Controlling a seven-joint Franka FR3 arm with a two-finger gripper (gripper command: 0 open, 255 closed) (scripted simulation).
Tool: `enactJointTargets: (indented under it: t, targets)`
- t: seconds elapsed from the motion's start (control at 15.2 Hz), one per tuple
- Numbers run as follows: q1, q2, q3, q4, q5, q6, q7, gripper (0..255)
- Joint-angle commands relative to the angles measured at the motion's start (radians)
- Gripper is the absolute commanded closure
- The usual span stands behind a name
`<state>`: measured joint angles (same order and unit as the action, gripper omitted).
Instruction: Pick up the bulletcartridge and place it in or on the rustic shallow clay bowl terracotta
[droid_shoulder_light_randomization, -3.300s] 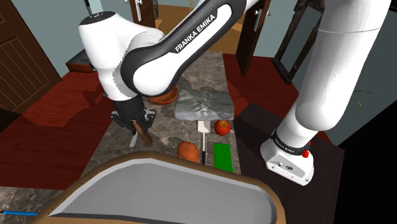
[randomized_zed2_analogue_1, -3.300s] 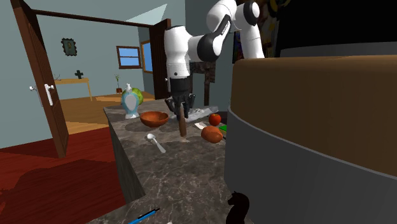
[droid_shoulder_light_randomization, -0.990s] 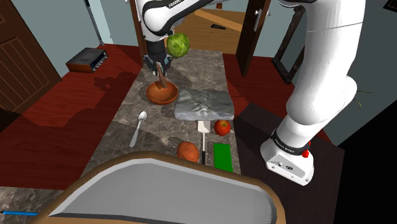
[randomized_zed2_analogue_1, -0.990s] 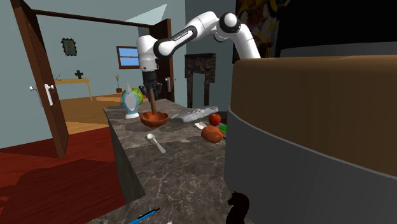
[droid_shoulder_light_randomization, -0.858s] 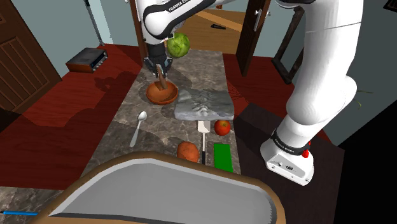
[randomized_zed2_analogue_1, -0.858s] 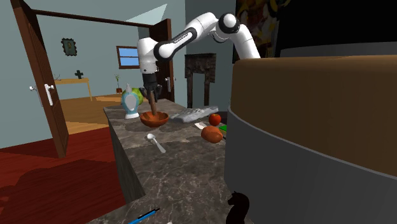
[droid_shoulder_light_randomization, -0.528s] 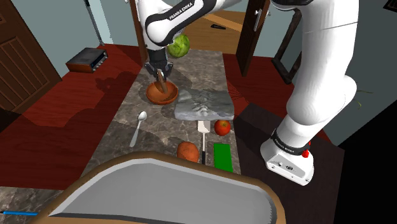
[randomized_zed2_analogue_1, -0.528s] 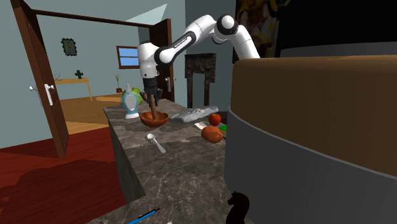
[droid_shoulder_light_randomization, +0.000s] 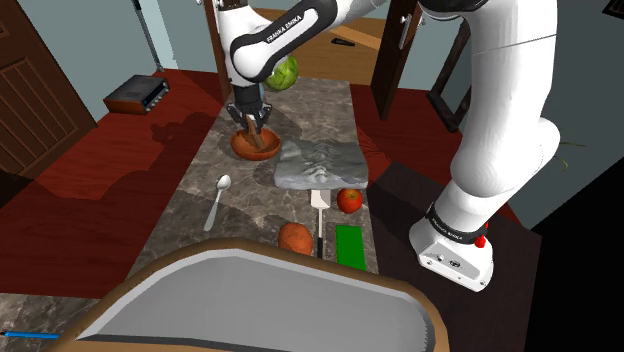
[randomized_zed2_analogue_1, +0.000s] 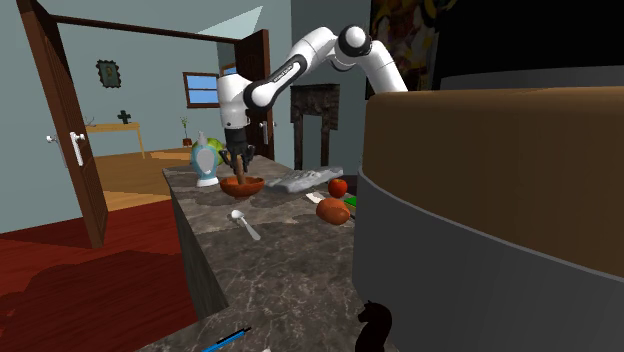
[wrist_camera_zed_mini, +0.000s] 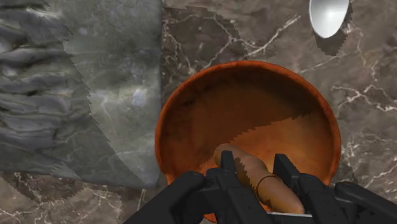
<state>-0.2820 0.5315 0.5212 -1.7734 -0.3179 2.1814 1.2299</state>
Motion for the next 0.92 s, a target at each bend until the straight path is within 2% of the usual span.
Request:
enactJointTargets:
  t: [0.0,0.2,0.26,0.59,0.86]
  targets:
    - [0.0,0.009,-0.003,-0.004,-0.001,-0.001,0.0,255]
    - [0.0,0.009,-0.003,-0.004,-0.001,-0.001,0.0,255]
    - [0.0,0.008,-0.002,-0.008,-0.001,0.002,0.002,0]
    - [-0.001,0.009,-0.003,-0.004,-0.001,-0.001,0.0,0]
    - [-0.014,-0.052,0.023,0.04,0.039,-0.1,-0.025,0]
